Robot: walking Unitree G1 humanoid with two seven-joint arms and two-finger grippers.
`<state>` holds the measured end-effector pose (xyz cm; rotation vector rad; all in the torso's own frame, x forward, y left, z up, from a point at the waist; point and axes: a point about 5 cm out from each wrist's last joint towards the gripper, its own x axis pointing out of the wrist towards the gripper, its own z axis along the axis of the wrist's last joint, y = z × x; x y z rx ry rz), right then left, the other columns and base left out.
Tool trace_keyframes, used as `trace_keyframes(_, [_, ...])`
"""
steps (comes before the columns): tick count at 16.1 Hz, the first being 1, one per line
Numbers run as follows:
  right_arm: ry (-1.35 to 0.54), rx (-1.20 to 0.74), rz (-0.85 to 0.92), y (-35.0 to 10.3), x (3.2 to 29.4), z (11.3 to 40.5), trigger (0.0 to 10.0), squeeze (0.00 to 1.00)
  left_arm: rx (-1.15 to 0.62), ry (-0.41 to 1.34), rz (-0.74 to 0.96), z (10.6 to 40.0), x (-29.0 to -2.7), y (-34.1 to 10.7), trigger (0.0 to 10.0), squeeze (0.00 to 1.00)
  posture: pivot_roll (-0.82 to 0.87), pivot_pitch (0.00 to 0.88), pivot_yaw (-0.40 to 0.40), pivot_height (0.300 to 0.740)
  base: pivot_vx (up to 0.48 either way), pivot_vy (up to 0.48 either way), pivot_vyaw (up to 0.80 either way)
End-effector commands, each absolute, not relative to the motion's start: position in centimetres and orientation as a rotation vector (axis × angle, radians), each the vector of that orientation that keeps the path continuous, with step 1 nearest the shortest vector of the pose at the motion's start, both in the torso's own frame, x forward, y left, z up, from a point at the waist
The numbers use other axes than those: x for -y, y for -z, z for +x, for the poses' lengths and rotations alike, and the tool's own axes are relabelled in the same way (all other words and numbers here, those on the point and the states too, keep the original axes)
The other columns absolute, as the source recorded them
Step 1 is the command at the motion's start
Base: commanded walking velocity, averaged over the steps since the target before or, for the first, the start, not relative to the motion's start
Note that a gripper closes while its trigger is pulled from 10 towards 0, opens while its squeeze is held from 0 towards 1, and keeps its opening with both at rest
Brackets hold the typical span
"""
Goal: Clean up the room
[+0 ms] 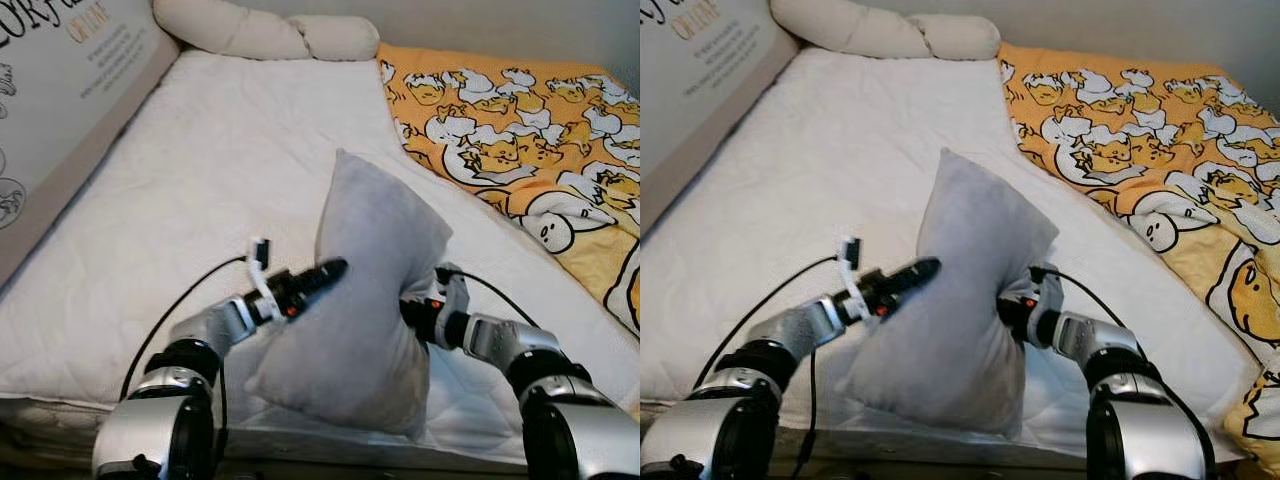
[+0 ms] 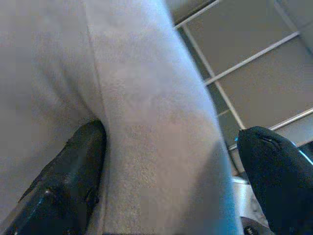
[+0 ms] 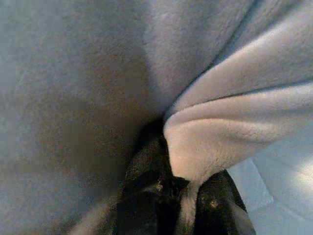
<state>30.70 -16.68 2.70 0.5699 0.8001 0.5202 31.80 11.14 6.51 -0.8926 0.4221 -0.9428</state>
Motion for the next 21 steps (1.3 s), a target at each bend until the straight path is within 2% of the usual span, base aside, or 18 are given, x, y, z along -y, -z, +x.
trace_keyframes(1, [-0.548,-0.806,0.600,-2.7,15.4,30.8,0.0,0.00,-0.392,1.015,-0.894,31.7,-10.9,-7.0,10.0,1.00,0.06,0.000,-0.096,0.740,0.000,0.000,0.00])
trace_keyframes(2, [-0.549,-0.804,0.600,-2.8,15.3,30.9,0.0,0.00,-0.406,1.022,-0.836,31.5,-11.0,-6.8,10.0,1.00,0.07,0.000,-0.099,0.740,0.000,0.000,0.00])
trace_keyframes(4, [-0.568,-0.794,0.607,-3.2,14.9,31.2,0.0,0.00,-0.495,1.018,-0.559,30.7,-11.3,-5.1,10.0,0.82,0.08,0.000,-0.111,0.740,0.000,0.000,0.00])
trace_keyframes(5, [-0.596,-0.773,0.628,-3.8,14.3,31.6,0.0,0.00,-0.564,0.985,-0.432,30.3,-11.3,-4.1,10.0,0.80,0.08,0.000,-0.114,0.740,0.000,0.000,0.00])
trace_keyframes(7, [-0.614,-0.767,0.629,-4.0,14.0,31.7,0.0,0.00,-0.593,0.961,-0.410,30.3,-11.1,-3.8,10.0,0.76,0.08,0.000,-0.117,0.740,0.000,0.000,0.00])
trace_keyframes(8, [-0.638,-0.752,0.642,-4.4,13.4,32.0,0.0,0.00,-0.611,0.854,-0.385,30.9,-11.1,-3.6,4.4,0.59,0.08,0.000,-0.120,0.740,0.000,0.000,0.00])
trace_keyframes(9, [-0.656,-0.743,0.648,-4.8,13.0,32.1,0.0,0.00,-0.590,0.798,-0.389,31.4,-11.1,-3.7,0.0,0.43,0.08,0.000,-0.122,0.740,0.000,0.000,0.00])
trace_keyframes(10, [-0.664,-0.742,0.642,-4.8,12.8,32.2,0.0,0.00,-0.571,0.780,-0.436,31.6,-10.9,-4.0,0.0,0.00,0.08,0.000,-0.123,0.740,0.000,0.000,0.00])
trace_keyframes(13, [-0.673,-0.737,0.633,-4.6,12.4,32.0,0.0,0.00,-0.559,0.802,-0.503,31.5,-10.2,-4.2,0.0,0.00,0.09,0.000,-0.125,0.740,0.000,0.000,0.00])
trace_keyframes(17, [-0.658,-0.731,0.620,-4.2,12.1,31.7,0.0,0.00,-0.542,0.836,-0.513,31.2,-9.2,-4.2,0.0,0.00,0.10,0.000,-0.119,0.740,0.000,0.000,0.00])
trace_keyframes(21, [-0.636,-0.706,0.616,-4.0,11.8,31.6,0.0,0.00,-0.514,0.889,-0.430,31.0,-7.6,-4.6,0.0,0.00,0.10,0.000,-0.100,0.740,0.000,0.000,0.00])
